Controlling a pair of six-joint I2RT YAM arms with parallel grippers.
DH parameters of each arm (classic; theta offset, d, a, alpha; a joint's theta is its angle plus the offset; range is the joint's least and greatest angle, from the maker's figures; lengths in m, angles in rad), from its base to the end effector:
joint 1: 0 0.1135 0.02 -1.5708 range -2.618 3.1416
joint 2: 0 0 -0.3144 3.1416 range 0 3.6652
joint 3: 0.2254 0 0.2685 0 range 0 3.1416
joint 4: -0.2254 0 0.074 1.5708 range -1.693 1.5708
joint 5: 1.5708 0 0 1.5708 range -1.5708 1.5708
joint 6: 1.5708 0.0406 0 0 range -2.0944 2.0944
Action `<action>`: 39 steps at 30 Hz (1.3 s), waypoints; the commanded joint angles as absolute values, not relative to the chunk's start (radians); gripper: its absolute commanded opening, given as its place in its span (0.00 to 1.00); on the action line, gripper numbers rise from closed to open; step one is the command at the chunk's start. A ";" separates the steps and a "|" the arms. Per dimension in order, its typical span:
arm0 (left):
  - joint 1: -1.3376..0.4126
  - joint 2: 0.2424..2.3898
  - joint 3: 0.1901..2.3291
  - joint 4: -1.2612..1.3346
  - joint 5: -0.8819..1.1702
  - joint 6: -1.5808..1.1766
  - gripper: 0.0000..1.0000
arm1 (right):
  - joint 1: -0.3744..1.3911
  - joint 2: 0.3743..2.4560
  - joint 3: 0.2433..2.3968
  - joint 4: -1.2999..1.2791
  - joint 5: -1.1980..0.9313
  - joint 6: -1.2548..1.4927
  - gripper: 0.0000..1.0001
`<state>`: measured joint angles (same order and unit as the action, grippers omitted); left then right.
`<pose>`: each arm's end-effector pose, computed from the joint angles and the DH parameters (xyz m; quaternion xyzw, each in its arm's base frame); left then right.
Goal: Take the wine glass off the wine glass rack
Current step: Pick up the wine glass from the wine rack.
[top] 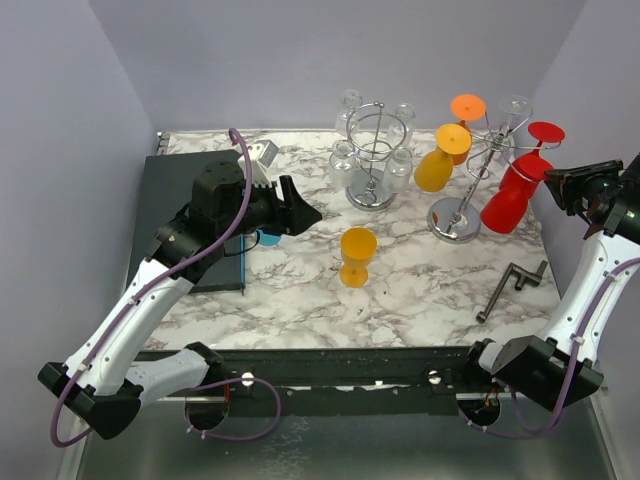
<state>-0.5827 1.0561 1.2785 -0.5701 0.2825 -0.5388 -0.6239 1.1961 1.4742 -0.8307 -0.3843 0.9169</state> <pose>0.1720 -0.1269 0.4649 0.0986 0.8086 -0.3999 0.4201 0.1997 -0.1250 0.4770 0.5301 0.6799 0.2348 0.4490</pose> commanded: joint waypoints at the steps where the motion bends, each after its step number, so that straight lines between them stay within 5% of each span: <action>1: -0.586 1.037 1.269 -0.552 0.302 -0.533 0.63 | -0.633 1.206 1.478 -0.801 -0.404 0.917 0.26; 16: -0.585 1.041 1.270 -0.553 0.298 -0.529 0.63 | -0.632 1.184 1.505 -0.827 -0.417 0.951 0.01; 39: -0.585 1.034 1.272 -0.556 0.296 -0.532 0.63 | -0.635 1.108 1.467 -0.825 -0.503 1.034 0.01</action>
<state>-0.5827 1.0546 1.2766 -0.5697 0.2825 -0.5385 -0.6292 1.1343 1.4837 -0.8169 -0.4377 1.0183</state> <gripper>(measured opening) 0.632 0.014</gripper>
